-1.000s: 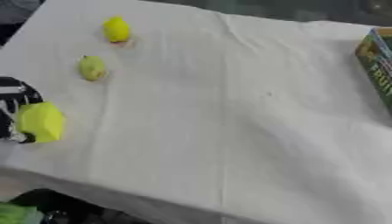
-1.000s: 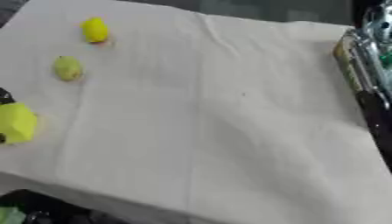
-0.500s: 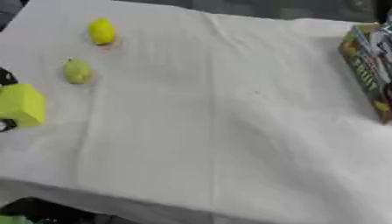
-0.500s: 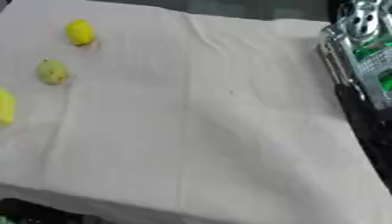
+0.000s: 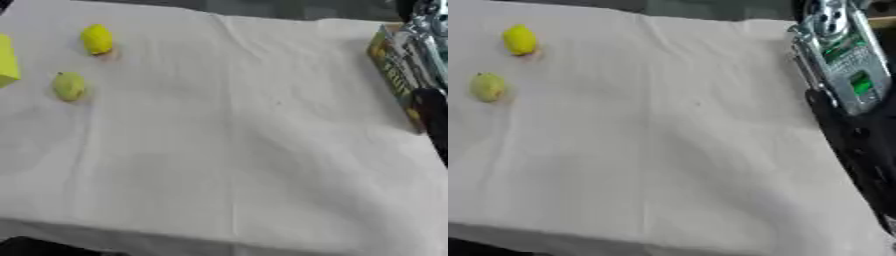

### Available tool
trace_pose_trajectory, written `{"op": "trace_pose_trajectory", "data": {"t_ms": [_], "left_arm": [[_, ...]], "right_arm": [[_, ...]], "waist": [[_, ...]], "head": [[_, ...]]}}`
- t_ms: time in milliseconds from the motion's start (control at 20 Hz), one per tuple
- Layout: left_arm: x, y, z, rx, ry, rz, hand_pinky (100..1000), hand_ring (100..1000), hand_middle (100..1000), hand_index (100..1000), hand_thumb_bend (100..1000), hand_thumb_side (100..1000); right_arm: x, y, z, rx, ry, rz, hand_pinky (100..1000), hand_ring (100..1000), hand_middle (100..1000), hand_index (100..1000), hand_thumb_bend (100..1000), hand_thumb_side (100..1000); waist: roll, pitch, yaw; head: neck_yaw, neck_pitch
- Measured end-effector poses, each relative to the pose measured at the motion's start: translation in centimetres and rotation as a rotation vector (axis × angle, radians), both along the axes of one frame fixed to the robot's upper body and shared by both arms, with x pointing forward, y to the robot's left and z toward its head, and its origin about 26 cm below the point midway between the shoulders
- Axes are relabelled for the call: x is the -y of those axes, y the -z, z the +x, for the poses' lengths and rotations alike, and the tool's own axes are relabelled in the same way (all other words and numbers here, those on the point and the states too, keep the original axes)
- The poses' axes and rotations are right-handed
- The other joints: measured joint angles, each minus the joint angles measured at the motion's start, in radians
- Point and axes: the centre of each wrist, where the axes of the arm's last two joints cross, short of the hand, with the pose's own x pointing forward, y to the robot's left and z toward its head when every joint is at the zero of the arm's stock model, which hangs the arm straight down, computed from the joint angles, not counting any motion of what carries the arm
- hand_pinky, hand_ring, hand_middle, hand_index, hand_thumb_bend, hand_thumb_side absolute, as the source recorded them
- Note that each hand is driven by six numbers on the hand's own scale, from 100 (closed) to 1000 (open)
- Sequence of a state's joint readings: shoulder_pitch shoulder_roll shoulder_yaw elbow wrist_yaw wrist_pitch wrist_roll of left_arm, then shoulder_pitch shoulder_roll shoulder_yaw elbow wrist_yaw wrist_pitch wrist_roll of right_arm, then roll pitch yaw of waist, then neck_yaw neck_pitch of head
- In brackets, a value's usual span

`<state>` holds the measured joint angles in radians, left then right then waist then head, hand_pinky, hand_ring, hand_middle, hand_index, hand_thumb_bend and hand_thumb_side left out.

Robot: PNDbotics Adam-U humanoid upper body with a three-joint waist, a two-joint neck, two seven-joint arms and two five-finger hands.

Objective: Pick up the objects with one hand, pass them to the other hand, and then place them into the box on the other side of the table.

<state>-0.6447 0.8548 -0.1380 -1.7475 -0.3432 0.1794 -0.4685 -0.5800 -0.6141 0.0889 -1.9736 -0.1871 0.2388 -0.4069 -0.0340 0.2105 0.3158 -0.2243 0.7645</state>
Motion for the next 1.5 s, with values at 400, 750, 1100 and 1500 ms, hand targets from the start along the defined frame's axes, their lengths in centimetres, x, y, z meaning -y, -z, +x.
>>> {"op": "trace_pose_trajectory", "data": {"t_ms": [400,750,1100,1500], "left_arm": [[3.2,-0.6,-2.7,0.305,0.149,-0.221,436,522,520,616,253,100],[4.9,0.3,-4.0,0.51,0.273,-0.198,478,538,530,615,387,100],[5.7,1.6,-4.0,0.666,0.39,-0.095,472,534,526,609,388,100],[6.8,1.8,-4.0,0.659,0.47,-0.059,493,547,537,618,410,100]], "right_arm": [[-1.0,0.0,-0.1,-0.024,-0.107,-0.128,876,843,841,783,412,484],[-2.3,0.5,-0.2,-0.187,-0.32,-0.337,868,844,843,782,469,541],[-2.4,0.7,-0.2,-0.358,-0.499,-0.441,871,848,847,784,466,552],[-2.8,0.6,-0.3,-0.397,-0.567,-0.488,869,861,859,793,481,560]], "waist": [[0.0,0.0,-0.007],[-0.001,0.005,-0.013],[-0.006,0.006,-0.013],[-0.006,0.007,-0.013]], "head": [[-0.032,-0.012],[-0.039,-0.032],[-0.039,-0.046],[-0.036,-0.049]]}}
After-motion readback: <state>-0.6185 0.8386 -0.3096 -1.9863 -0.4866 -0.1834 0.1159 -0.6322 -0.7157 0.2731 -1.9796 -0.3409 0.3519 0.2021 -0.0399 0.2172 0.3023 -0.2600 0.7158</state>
